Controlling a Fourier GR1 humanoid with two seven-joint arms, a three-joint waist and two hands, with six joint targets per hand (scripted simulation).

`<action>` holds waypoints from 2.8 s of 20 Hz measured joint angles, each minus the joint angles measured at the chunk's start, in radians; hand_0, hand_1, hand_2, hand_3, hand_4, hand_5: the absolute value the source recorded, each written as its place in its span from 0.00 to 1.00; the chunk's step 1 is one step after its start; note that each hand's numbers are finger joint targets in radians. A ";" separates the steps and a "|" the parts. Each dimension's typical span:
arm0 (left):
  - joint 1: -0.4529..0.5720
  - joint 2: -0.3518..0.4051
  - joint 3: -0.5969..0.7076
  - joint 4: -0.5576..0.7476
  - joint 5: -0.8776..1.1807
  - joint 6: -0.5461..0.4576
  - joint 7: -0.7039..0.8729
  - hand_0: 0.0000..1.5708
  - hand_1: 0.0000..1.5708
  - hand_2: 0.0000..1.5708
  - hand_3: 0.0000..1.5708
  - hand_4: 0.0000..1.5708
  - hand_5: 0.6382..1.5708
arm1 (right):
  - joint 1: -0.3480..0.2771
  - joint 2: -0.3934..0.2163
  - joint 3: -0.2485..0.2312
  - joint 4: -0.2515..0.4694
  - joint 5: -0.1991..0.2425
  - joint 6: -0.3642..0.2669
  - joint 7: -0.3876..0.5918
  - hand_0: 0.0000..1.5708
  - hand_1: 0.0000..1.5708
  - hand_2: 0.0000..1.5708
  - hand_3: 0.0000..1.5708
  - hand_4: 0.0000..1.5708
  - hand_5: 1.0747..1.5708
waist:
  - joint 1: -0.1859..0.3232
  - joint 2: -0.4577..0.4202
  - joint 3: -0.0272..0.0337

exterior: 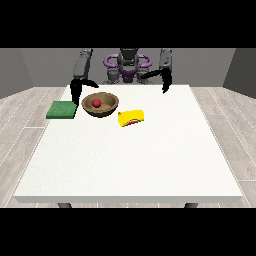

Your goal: Pick the cup and pour the ball into the bowl, then pick the bowl and place it on the pad

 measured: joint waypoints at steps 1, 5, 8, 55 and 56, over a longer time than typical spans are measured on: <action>0.016 0.010 0.008 -0.007 0.014 -0.021 -0.018 0.00 0.00 0.00 0.00 0.00 0.99 | -0.009 -0.006 -0.006 0.020 -0.004 0.000 -0.005 0.00 0.00 0.00 0.00 0.18 0.99 | 0.003 -0.001 0.0005; 0.034 0.045 0.037 -0.030 0.044 -0.076 -0.048 0.00 0.00 0.00 0.00 0.00 0.99 | -0.045 -0.001 -0.010 0.111 0.001 -0.026 -0.062 0.00 0.00 0.00 0.00 0.16 0.99 | 0.010 0.009 0.0016; 0.032 0.063 0.054 -0.060 0.054 -0.095 -0.034 0.00 0.00 0.00 0.00 0.00 0.99 | -0.070 -0.021 -0.019 0.195 0.000 -0.012 -0.111 0.00 0.00 0.00 0.00 0.12 0.98 | 0.012 0.019 0.0023; 0.147 0.174 0.216 0.003 0.166 -0.245 -0.096 0.00 0.00 0.00 0.00 0.80 0.93 | -0.208 -0.289 0.125 0.190 0.251 -0.309 0.523 1.00 1.00 1.00 0.14 0.56 1.00 | -0.055 -0.122 0.0019; 0.141 0.199 0.236 -0.001 0.185 -0.270 -0.104 0.00 0.00 0.00 0.00 0.82 0.94 | -0.202 -0.311 0.108 0.196 0.244 -0.299 0.497 1.00 1.00 1.00 0.00 0.57 1.00 | -0.050 -0.103 0.0019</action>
